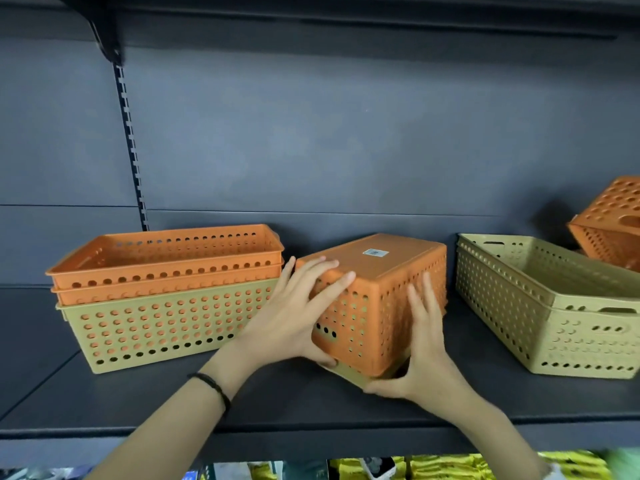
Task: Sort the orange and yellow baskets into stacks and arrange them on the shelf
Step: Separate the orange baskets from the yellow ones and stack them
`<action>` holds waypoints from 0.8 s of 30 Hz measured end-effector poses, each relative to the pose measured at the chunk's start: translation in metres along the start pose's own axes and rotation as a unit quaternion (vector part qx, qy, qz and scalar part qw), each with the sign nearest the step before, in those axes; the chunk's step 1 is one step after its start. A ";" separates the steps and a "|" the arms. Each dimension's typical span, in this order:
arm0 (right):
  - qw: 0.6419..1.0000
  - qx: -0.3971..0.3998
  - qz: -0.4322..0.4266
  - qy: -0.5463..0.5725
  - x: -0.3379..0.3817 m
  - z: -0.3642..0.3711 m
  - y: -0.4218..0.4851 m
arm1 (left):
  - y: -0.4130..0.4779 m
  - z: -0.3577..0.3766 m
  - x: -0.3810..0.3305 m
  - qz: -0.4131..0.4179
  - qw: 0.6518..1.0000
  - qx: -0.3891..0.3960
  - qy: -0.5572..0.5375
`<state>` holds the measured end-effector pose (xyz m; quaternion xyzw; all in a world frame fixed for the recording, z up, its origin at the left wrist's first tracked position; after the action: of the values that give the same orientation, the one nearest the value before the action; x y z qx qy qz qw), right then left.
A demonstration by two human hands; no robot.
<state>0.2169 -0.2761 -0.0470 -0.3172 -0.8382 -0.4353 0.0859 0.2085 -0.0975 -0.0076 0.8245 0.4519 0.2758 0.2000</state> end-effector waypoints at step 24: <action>0.960 -0.234 -0.049 0.146 0.028 -0.041 0.011 | 0.026 -0.026 0.014 -0.225 0.905 -0.089 -0.349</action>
<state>0.1961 -0.2905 -0.0027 -0.2199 -0.7061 -0.6642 0.1094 0.2150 -0.0969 0.0315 0.7235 0.4999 -0.0432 0.4741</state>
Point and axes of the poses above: each hand's wrist, its own y-axis towards the middle knuckle, its own z-axis out of the palm, x = y × z, the point moved 7 cm from there along y, towards the middle knuckle, and after that the axes turned 5 degrees about y, right-handed, at the moved point
